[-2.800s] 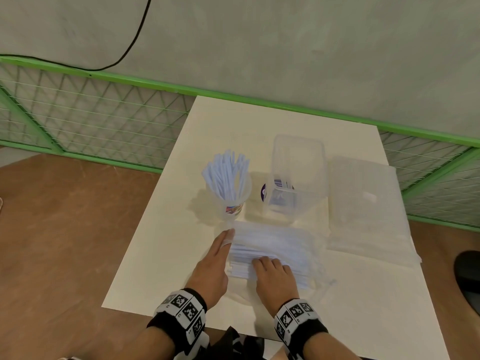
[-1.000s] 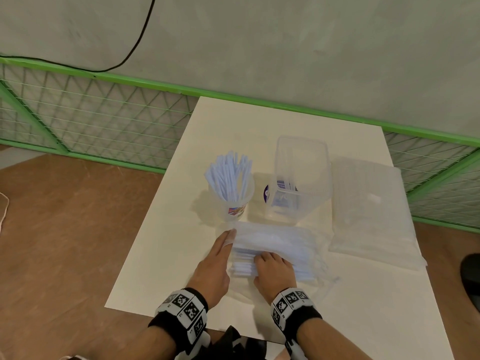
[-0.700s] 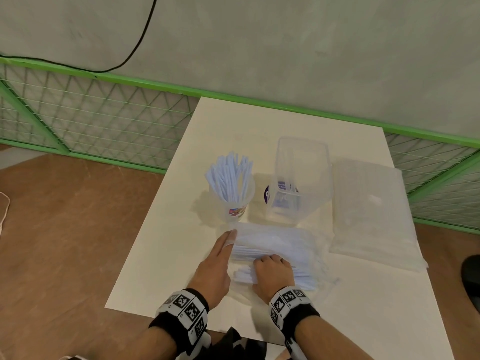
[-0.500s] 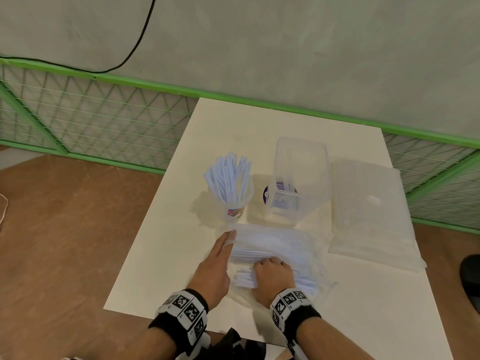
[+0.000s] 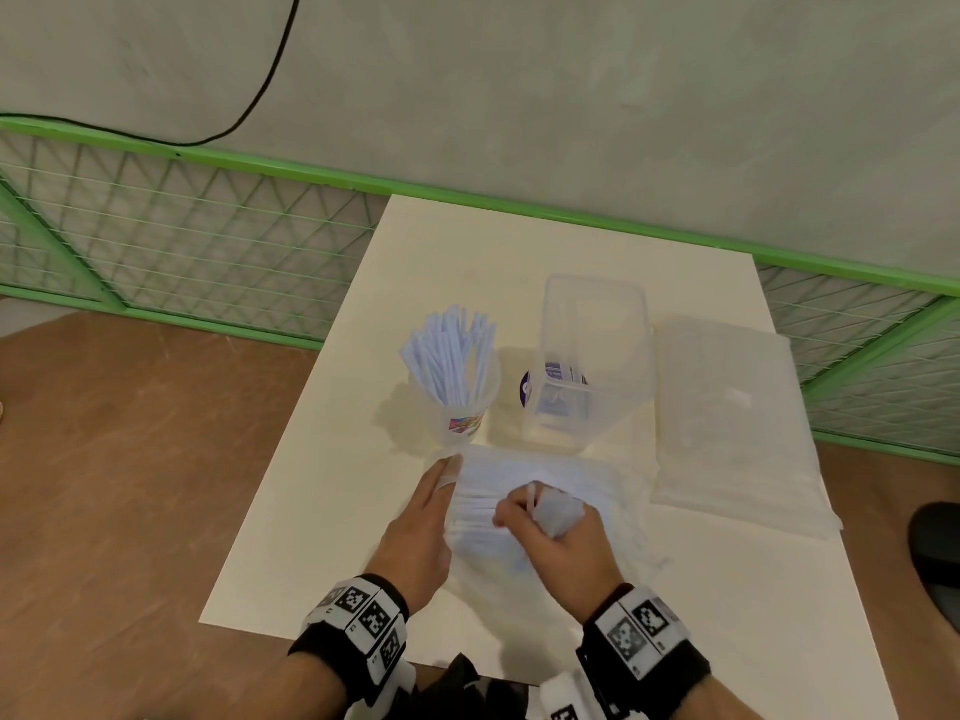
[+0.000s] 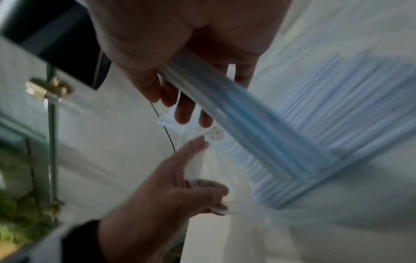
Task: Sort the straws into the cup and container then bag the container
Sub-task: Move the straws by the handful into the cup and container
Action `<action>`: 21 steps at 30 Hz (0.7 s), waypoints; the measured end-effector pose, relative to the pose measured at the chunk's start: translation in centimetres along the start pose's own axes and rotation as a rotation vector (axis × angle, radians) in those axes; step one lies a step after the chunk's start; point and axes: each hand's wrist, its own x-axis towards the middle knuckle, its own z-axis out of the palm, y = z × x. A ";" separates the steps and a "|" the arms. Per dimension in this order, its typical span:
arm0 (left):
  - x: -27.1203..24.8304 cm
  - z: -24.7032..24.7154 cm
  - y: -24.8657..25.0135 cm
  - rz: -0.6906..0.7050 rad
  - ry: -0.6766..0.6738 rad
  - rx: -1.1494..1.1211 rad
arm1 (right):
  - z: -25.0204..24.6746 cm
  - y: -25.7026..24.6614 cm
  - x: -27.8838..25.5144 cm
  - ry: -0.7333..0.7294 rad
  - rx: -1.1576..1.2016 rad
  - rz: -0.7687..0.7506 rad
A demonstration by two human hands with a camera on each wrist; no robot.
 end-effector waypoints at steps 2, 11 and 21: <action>0.1 -0.1 0.0 -0.002 0.001 -0.001 | -0.5 0.5 -0.2 0.011 0.006 0.066; 0.2 0.0 0.2 0.001 0.015 -0.014 | -3.9 -5.5 2.3 -0.036 -0.152 0.112; 0.1 -0.3 0.5 -0.012 0.008 -0.079 | -4.0 -17.3 12.4 0.234 -0.094 -0.202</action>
